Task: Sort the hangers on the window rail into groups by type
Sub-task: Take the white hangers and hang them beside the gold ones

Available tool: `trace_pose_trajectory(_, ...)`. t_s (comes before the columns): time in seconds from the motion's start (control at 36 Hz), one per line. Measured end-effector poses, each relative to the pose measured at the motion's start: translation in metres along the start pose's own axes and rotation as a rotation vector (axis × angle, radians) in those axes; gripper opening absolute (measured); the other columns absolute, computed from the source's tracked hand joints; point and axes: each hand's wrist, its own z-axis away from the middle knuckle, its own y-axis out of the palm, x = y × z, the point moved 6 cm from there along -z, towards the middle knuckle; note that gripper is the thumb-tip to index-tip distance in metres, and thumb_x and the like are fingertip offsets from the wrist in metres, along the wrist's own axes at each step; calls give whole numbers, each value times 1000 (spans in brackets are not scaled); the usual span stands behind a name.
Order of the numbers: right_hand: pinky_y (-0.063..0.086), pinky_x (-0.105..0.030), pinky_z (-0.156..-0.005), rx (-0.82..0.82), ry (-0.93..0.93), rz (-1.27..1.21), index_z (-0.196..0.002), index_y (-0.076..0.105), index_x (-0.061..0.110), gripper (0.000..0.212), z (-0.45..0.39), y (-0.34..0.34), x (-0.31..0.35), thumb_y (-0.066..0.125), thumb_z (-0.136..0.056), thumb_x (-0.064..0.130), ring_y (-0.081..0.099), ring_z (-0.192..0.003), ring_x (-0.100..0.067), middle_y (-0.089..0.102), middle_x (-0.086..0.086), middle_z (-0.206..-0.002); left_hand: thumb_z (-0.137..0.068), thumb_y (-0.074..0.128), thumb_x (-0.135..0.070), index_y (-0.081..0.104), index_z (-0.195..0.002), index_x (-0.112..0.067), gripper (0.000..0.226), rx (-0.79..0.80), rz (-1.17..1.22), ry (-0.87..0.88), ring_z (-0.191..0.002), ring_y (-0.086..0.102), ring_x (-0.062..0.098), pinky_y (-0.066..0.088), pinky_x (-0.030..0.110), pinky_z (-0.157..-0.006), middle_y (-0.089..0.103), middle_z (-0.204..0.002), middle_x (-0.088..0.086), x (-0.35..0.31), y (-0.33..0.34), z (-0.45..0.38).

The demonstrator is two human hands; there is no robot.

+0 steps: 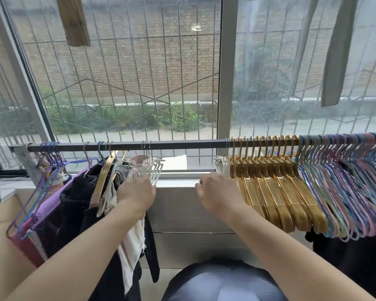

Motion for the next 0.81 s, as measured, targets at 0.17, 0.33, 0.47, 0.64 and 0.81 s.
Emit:
trace_pose_trajectory(0.17,58,-42,-81,54,-12,15,-105,65,13,27,6,7,2,44,-104,29,64,-88,-27,62,-6,-101,-96,43,-4,38,-154,-11,59,65,-280,-46,-125,63,23,47,37,-101,59,-146,6,-6,11,-12)
trace_pose_trajectory(0.33,59,-40,-85,95,-12,3,-113,65,14,27,12,11,-6,44,-105,30,65,-91,-24,64,-5,-104,-93,45,-9,66,-122,-17,36,125,-160,-51,-108,68,21,51,31,-83,73,-108,1,-8,22,-11)
trace_pose_trajectory(0.47,59,-42,-84,134,17,9,-108,66,14,28,15,12,-14,43,-104,31,64,-89,-24,65,-4,-101,-97,49,-24,65,-108,-12,22,124,194,-142,-93,68,28,52,34,-76,72,-100,8,2,26,1)
trace_pose_trajectory(0.64,59,-41,-84,226,72,-30,-107,66,17,28,18,17,-26,43,-103,33,65,-88,-22,66,-2,-100,-97,50,-45,55,-113,-15,35,124,404,-253,-84,69,28,54,40,-79,69,-95,6,13,48,29)
trace_pose_trajectory(0.81,60,-40,-85,250,100,-100,-108,68,19,28,20,20,-29,45,-102,34,66,-87,-19,69,0,-99,-97,44,-40,56,-126,-10,43,41,552,-304,-96,60,30,49,50,-97,68,-104,8,12,39,42)
